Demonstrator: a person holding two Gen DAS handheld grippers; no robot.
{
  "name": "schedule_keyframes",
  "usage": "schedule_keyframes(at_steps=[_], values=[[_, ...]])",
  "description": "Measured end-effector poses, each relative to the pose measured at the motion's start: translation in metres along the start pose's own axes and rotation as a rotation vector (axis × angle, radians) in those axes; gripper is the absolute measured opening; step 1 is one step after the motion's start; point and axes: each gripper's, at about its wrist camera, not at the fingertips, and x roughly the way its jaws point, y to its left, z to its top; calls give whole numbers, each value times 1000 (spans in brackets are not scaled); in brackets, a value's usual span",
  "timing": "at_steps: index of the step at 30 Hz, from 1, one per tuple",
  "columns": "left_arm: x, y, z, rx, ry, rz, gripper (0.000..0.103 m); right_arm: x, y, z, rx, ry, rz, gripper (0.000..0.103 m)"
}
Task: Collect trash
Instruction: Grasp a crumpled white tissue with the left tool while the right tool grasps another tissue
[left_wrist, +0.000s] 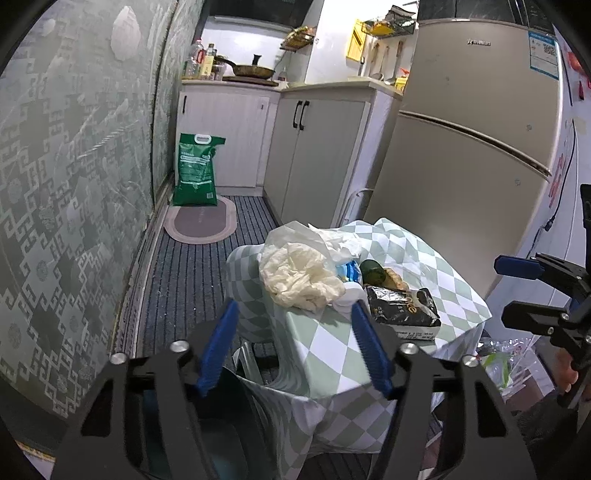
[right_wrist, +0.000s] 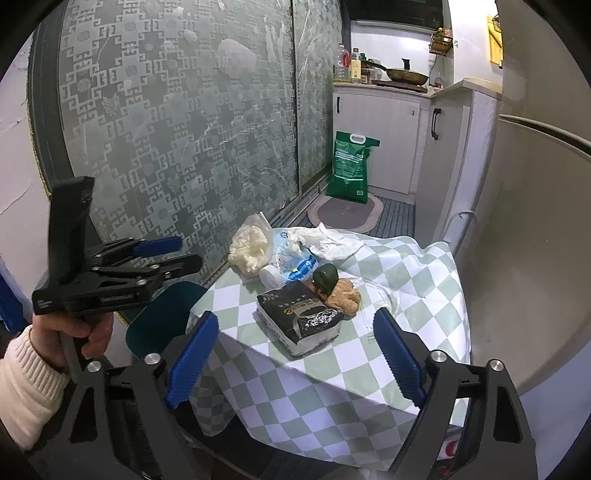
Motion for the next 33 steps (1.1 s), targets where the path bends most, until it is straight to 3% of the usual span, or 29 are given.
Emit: schedule_keyframes(at_steps=[16, 25, 28, 33], values=[[58, 19, 31, -2, 155, -36, 46, 7, -6, 2, 29, 28, 23, 80], [77, 31, 27, -44, 206, -127, 46, 14, -8, 4, 49, 45, 42, 76], [79, 29, 27, -39, 209, -157, 32, 16, -8, 5, 59, 47, 54, 73], [72, 22, 28, -17, 186, -155, 18, 19, -6, 7, 51, 53, 39, 65]])
